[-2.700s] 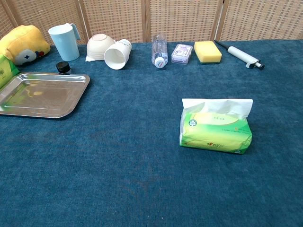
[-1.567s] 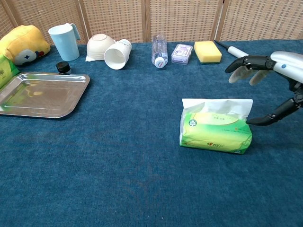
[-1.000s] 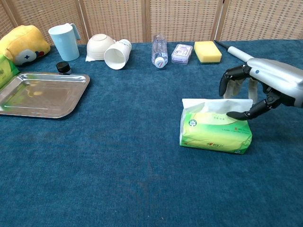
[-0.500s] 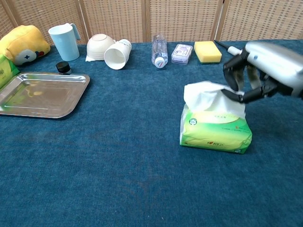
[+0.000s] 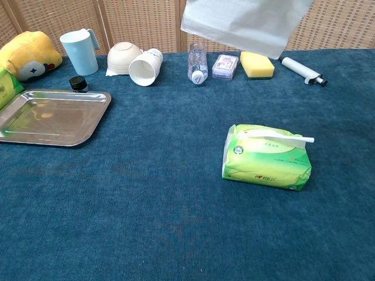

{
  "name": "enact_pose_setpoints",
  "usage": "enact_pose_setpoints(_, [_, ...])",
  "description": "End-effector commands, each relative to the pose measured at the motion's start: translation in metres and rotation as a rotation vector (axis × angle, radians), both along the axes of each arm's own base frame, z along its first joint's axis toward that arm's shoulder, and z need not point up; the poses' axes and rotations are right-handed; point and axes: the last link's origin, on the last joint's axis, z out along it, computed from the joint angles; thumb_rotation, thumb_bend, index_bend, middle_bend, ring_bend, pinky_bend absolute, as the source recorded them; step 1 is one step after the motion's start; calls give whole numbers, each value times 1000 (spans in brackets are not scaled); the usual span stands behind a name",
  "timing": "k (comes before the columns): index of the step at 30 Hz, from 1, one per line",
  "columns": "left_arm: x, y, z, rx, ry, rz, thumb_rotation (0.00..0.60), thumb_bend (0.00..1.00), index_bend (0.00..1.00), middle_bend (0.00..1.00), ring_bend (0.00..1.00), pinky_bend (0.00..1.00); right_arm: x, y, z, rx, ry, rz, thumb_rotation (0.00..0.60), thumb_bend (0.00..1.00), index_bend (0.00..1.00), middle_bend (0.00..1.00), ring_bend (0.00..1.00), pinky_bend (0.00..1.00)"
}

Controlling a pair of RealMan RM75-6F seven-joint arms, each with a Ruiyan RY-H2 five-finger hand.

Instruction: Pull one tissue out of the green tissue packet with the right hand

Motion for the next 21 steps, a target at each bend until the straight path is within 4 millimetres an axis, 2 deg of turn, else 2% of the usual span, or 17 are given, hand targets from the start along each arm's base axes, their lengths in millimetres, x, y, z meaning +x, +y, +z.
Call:
enact_pose_setpoints(1, [0, 0, 0, -1, 0, 2, 600, 0, 17, 0, 0, 0, -6, 0, -4, 22, 35, -16, 600, 456, 722, 733, 611, 736])
enact_pose_setpoints(5, [0, 1, -2, -9, 3, 2, 600, 0, 17, 0, 0, 0, -8, 7, -24, 114, 54, -17, 600, 456, 722, 733, 610, 736])
enact_pose_setpoints(11, [1, 1, -4, -18, 7, 3, 600, 0, 17, 0, 0, 0, 12, 23, -67, 269, 104, 67, 600, 456, 722, 733, 609, 736])
enact_pose_setpoints(17, [0, 2, -5, -24, 12, 9, 600, 0, 17, 0, 0, 0, 33, 23, -106, 400, 133, 145, 600, 456, 722, 733, 594, 706])
enact_pose_setpoints(21, [-1, 2, -5, -27, 12, 14, 600, 0, 17, 0, 0, 0, 39, 21, -124, 425, 172, 187, 600, 456, 724, 733, 593, 702])
